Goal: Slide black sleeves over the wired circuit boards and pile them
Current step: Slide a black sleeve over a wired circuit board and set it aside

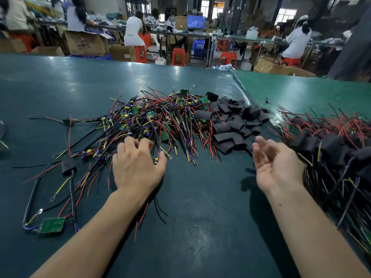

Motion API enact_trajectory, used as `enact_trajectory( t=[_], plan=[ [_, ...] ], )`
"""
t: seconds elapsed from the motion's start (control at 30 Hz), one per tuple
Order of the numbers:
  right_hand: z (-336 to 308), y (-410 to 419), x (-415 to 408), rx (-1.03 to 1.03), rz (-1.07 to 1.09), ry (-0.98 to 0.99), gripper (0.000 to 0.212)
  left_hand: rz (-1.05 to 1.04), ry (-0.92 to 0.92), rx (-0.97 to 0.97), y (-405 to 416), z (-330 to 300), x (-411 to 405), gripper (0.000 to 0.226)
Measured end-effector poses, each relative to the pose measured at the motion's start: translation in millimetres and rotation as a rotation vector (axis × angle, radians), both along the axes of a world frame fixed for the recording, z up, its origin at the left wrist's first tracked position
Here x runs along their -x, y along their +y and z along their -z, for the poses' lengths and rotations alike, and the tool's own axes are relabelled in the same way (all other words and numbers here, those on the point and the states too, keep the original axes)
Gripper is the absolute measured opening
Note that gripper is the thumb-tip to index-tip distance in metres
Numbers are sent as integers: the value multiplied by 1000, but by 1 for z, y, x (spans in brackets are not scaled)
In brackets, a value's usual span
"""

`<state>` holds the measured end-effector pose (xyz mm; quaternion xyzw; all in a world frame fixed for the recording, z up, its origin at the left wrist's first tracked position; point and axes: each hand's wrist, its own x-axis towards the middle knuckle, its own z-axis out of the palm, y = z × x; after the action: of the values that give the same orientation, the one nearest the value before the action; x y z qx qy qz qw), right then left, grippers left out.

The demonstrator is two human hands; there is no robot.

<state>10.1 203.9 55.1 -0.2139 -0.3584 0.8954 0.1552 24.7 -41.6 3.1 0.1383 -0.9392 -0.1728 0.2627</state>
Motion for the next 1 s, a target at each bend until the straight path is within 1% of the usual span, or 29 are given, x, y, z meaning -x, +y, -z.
enact_trajectory(
  t=[0.07,0.13,0.27,0.33,0.4,0.47,0.53,0.57,0.6,0.63,0.67,0.7,0.73,0.77,0.8,0.83,0.87,0.93,1.0],
  plan=[
    [2,-6,0,-21,-54,-15,5,32,-52,-23,0,-1,-1,38],
    [4,-8,0,-61,-103,-38,7,72,-64,-38,0,-2,-4,33],
    [8,-7,2,-148,-70,-76,9,86,-51,-28,-1,-2,-4,30],
    [9,-6,2,-173,-65,-85,11,68,-73,-30,-1,-2,-4,29],
    [8,-7,1,-191,-123,-103,13,54,-100,-15,1,-4,-4,27],
    [7,-12,-2,-253,-237,-108,17,35,-77,-39,2,-6,-6,26],
    [7,-21,-5,-407,-367,-86,20,22,16,-136,2,-10,-10,27],
    [7,-26,-7,-515,-428,-56,19,43,102,-203,2,-13,-12,27],
    [9,-30,-9,-670,-478,-15,16,97,213,-277,3,-15,-15,25],
    [13,-33,-11,-894,-509,48,10,183,329,-342,7,-16,-17,22],
    [17,-34,-13,-1155,-519,134,9,291,425,-389,11,-17,-19,20],
    [22,-36,-15,-1385,-532,243,26,398,489,-425,17,-18,-22,19],
    [26,-37,-16,-1525,-554,372,50,488,520,-458,22,-18,-24,18],
    [29,-40,-18,-1567,-586,491,71,559,526,-490,27,-16,-25,18],
    [30,-42,-20,-1533,-619,586,85,622,509,-518,30,-14,-26,17],
    [31,-44,-20,-1490,-629,664,89,680,471,-534,32,-11,-26,16],
    [31,-44,-20,-1480,-614,711,88,733,425,-530,34,-9,-26,14],
    [32,-42,-18,-1546,-534,719,77,810,366,-488,33,-8,-25,13],
    [32,-39,-13,-1560,-401,667,55,839,354,-432,29,-7,-23,23]
  ],
)
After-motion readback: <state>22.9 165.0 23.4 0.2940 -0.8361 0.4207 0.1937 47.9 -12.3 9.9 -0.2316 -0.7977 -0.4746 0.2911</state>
